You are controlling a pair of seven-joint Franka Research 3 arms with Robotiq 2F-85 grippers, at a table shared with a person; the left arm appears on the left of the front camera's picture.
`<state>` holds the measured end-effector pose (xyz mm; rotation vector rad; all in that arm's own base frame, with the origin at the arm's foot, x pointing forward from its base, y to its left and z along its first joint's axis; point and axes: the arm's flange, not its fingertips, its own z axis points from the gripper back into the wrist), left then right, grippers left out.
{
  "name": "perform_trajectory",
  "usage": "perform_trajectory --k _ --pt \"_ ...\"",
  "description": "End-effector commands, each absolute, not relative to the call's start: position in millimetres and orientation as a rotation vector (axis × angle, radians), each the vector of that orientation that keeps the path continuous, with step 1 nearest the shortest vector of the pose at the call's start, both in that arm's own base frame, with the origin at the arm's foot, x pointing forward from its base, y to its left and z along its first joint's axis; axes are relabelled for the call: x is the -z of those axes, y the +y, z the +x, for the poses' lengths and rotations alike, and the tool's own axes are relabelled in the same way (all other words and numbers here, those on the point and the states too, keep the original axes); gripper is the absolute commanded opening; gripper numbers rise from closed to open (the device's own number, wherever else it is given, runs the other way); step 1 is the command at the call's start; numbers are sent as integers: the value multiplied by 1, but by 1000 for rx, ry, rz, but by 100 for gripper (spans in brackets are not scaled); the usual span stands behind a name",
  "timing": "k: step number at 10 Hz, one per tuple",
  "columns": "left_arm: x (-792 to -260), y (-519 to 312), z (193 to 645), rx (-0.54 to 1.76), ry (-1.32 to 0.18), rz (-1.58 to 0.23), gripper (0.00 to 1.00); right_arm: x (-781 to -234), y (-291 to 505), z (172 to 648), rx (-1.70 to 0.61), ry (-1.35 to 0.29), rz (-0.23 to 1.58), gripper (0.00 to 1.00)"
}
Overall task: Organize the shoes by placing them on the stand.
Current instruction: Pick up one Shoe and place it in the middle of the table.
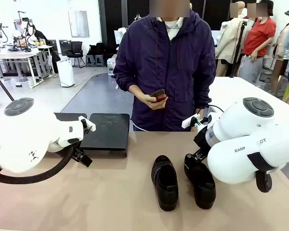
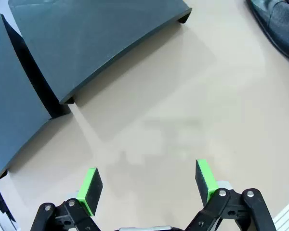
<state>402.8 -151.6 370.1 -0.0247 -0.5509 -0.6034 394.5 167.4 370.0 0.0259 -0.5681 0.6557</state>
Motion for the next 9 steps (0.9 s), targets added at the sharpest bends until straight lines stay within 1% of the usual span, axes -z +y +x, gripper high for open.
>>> perform_trajectory --k 1,9 --pt "-370 -152 403 603 -552 -25 100 -370 167 394 -656 -569 26 100" --pt "-370 -152 403 603 -552 -25 100 -370 167 394 -656 -569 26 100"
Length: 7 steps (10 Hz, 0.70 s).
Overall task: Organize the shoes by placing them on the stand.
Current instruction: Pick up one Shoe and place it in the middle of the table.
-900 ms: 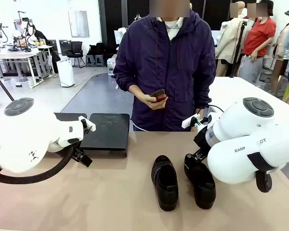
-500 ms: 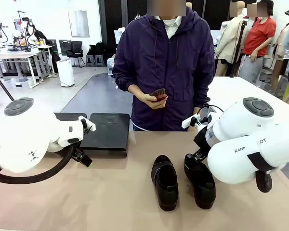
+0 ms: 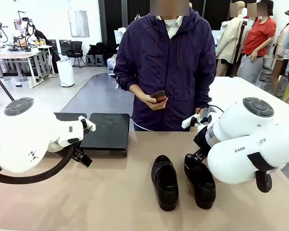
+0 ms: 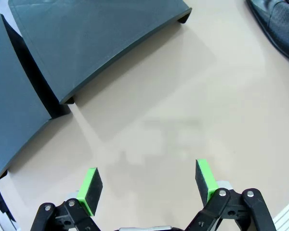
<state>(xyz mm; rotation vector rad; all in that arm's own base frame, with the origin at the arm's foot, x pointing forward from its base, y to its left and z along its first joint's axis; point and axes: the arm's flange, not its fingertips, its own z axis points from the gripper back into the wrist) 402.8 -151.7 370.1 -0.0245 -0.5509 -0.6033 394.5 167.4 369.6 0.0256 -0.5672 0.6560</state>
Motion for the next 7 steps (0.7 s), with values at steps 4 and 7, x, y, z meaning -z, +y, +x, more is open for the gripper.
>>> perform_trajectory --k 4,7 --pt "-370 -152 403 603 -552 -25 100 -370 167 394 -656 -569 26 100" --pt "-394 -130 400 582 -523 -104 100 -423 147 382 -717 -575 42 100"
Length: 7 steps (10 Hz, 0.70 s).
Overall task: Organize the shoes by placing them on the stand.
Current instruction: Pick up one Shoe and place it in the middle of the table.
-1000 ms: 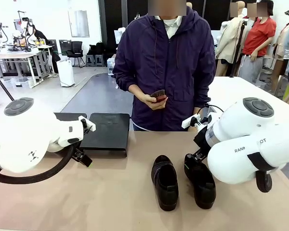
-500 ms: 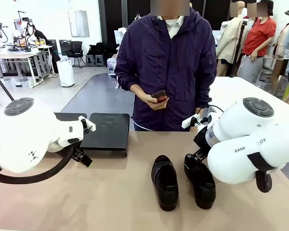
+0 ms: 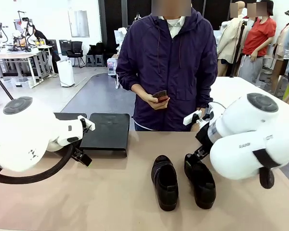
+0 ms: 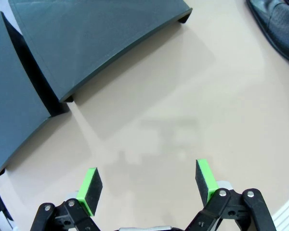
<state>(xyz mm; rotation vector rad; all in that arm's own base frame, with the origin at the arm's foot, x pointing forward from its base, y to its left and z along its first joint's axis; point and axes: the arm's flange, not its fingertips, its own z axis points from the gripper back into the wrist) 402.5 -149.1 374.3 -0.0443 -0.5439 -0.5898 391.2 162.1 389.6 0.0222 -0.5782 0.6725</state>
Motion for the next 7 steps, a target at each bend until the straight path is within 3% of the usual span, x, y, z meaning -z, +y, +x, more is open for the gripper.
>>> perform_trajectory --k 1,3,5,7 --pt "-424 -112 391 588 -494 -157 100 -453 132 370 -725 -555 52 100" --pt "-493 -75 353 615 -419 -237 100 -511 91 333 -709 -582 91 100" --pt "-545 -30 301 686 -515 -357 100 -549 43 292 -630 -631 97 100" --pt "-578 25 246 634 -671 -364 100 -574 -11 242 -483 -691 107 100"
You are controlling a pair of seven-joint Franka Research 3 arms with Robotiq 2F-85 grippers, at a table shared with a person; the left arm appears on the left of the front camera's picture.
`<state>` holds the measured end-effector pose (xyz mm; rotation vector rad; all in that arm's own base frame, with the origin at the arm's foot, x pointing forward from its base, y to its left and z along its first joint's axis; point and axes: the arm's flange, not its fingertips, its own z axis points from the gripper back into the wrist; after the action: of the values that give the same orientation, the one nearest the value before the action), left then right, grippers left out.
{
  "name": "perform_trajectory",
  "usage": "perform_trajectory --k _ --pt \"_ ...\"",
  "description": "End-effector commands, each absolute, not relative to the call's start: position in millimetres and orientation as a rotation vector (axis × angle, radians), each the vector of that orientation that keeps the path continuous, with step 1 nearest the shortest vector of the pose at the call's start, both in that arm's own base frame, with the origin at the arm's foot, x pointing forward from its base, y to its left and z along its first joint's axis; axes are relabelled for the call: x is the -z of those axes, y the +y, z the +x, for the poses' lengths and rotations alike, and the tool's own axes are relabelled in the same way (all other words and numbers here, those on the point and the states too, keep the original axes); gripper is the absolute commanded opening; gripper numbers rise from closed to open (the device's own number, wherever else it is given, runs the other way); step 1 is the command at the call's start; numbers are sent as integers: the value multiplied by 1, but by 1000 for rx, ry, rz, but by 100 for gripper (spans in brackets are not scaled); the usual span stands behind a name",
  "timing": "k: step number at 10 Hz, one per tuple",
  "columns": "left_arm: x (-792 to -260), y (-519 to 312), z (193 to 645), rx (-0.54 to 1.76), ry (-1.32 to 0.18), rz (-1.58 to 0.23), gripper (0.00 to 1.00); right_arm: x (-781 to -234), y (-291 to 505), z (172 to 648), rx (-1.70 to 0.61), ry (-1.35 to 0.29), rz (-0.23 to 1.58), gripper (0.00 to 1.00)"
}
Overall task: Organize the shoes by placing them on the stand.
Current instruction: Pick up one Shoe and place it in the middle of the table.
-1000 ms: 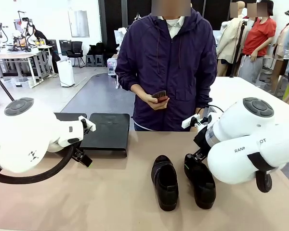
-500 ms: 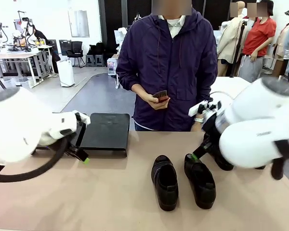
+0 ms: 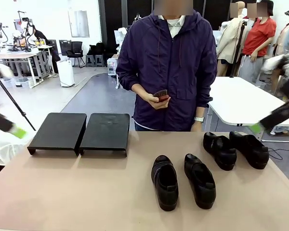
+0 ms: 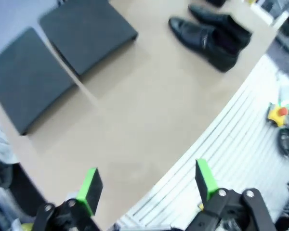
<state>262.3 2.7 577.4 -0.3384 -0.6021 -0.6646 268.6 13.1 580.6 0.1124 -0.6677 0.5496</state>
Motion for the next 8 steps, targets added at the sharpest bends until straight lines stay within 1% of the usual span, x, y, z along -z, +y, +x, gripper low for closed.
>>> perform_trajectory --k 1,2,3,4,5,8 --pt "-584 51 232 580 -697 -367 100 -581 -29 218 -410 -693 109 100" --pt "-588 72 225 524 -728 -389 100 -584 -44 206 -340 -677 96 100" --pt "-587 91 224 505 -748 -421 100 -582 -55 206 -267 -661 71 100" --pt "-585 101 239 500 -718 -445 100 -576 -55 213 -185 -652 71 100" --pt "-597 82 213 511 -743 -390 100 -600 -53 207 -352 -690 105 100" --pt "-597 82 213 511 -743 -390 100 -600 -53 207 -352 -690 105 100"
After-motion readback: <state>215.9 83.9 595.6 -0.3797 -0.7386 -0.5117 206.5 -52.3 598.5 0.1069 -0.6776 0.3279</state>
